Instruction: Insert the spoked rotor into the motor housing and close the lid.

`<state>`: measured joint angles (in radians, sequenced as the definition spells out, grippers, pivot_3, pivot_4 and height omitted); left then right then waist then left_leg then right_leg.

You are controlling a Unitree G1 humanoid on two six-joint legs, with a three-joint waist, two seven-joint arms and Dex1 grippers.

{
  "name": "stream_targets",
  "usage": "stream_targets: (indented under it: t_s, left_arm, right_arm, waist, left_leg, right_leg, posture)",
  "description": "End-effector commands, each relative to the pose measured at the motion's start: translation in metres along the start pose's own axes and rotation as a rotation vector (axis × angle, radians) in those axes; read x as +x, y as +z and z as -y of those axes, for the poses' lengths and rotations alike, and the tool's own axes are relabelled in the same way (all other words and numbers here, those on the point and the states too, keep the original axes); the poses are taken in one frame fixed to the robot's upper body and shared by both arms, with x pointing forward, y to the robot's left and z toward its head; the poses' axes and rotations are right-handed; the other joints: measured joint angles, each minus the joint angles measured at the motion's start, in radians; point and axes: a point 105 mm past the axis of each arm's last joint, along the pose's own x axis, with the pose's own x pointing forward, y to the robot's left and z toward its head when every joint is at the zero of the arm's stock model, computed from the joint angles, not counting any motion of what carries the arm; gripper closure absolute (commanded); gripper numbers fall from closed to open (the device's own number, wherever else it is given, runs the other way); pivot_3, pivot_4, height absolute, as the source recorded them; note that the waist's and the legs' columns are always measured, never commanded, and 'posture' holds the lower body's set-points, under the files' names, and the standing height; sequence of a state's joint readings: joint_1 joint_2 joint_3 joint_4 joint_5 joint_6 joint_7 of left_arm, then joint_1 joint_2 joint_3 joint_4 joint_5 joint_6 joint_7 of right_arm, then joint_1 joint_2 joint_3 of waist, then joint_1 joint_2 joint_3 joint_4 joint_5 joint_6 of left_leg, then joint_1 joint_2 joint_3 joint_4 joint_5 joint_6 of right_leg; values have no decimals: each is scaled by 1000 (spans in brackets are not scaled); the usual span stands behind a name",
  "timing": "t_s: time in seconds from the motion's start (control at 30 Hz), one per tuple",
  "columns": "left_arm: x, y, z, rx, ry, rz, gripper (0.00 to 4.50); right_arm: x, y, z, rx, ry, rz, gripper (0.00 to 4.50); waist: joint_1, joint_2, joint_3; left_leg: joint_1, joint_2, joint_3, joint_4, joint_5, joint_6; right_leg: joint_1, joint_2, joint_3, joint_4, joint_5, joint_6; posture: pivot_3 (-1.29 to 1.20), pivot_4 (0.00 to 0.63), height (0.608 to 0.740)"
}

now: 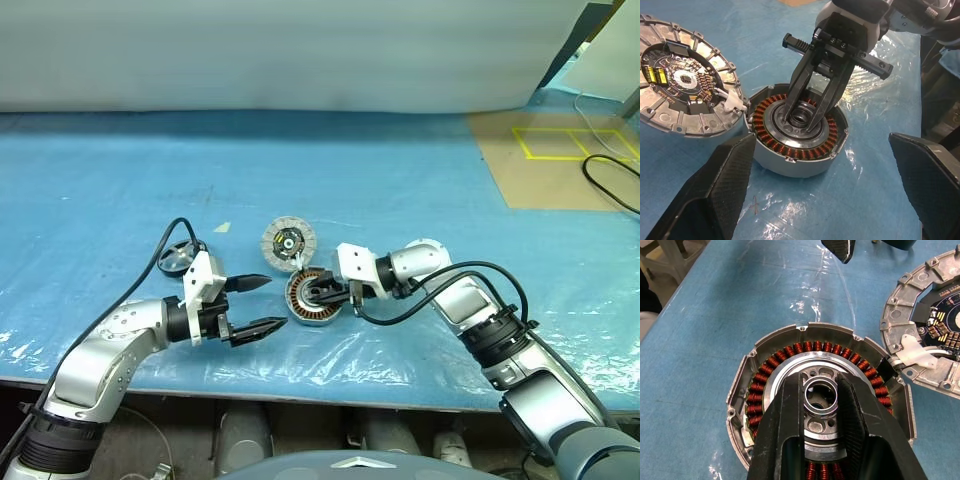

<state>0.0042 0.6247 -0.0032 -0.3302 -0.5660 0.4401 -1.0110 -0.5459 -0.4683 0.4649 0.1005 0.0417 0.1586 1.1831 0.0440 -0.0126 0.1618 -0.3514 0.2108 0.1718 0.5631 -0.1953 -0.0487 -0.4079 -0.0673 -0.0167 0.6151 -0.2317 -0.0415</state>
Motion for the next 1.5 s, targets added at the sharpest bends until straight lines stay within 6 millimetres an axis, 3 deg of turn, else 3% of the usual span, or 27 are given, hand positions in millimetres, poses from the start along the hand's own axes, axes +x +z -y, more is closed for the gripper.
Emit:
stream_targets:
  t_s: [0.03,0.17,0.3,0.5,0.77,0.87,1.0,1.33,1.5]
  left_arm:
    - [2,8,1,37,-8,23,0]
    - [3,8,2,37,-9,26,0]
    - [3,8,2,35,-10,28,0]
    - [3,8,2,29,-9,29,0]
    - [4,8,1,27,-11,32,0]
    - [4,7,2,24,-13,31,0]
    - [5,6,3,18,-15,33,0]
    - [5,6,4,19,-13,32,0]
    - [5,5,6,14,-10,30,0]
  right_arm:
    - [-3,2,2,-24,-8,1,3913]
    - [-2,3,4,-30,-20,8,3913]
    - [-3,3,6,-19,-40,11,2689]
    - [-15,16,15,-13,-81,51,2689]
    - [-41,51,24,26,-104,150,2689]
    - [-41,51,21,44,-95,148,3298]
    - [-32,45,11,60,-61,138,4492]
    - [-11,25,11,89,-48,92,4492]
    - [-8,-6,-7,79,28,-32,4492]
  waist:
    - [0,0,0]
    - [0,0,0]
    - [0,0,0]
    - [0,0,0]
    - [0,0,0]
    - [0,0,0]
    - [1,0,0]
    - [0,0,0]
    - [2,0,0]
  left_leg:
    - [0,0,0,0,0,0]
    - [0,0,0,0,0,0]
    - [0,0,0,0,0,0]
    - [0,0,0,0,0,0]
    - [0,0,0,0,0,0]
    - [1,1,0,0,0,0]
    - [0,0,0,0,0,0]
    - [0,0,0,1,0,0]
    - [0,0,0,0,0,0]
  right_leg:
    - [0,0,0,0,0,0]
    - [0,0,0,0,0,0]
    - [0,0,0,0,0,0]
    - [0,0,0,0,0,0]
    - [0,0,0,1,0,0]
    - [0,0,0,1,0,0]
    - [0,0,0,1,0,0]
    - [0,0,0,1,0,0]
    - [0,0,0,1,0,0]
  posture:
    - [0,150,740]
    - [0,150,740]
    - [0,150,740]
    - [0,150,740]
    - [0,150,740]
    - [0,150,740]
    - [0,150,740]
    - [0,150,740]
    - [0,150,740]
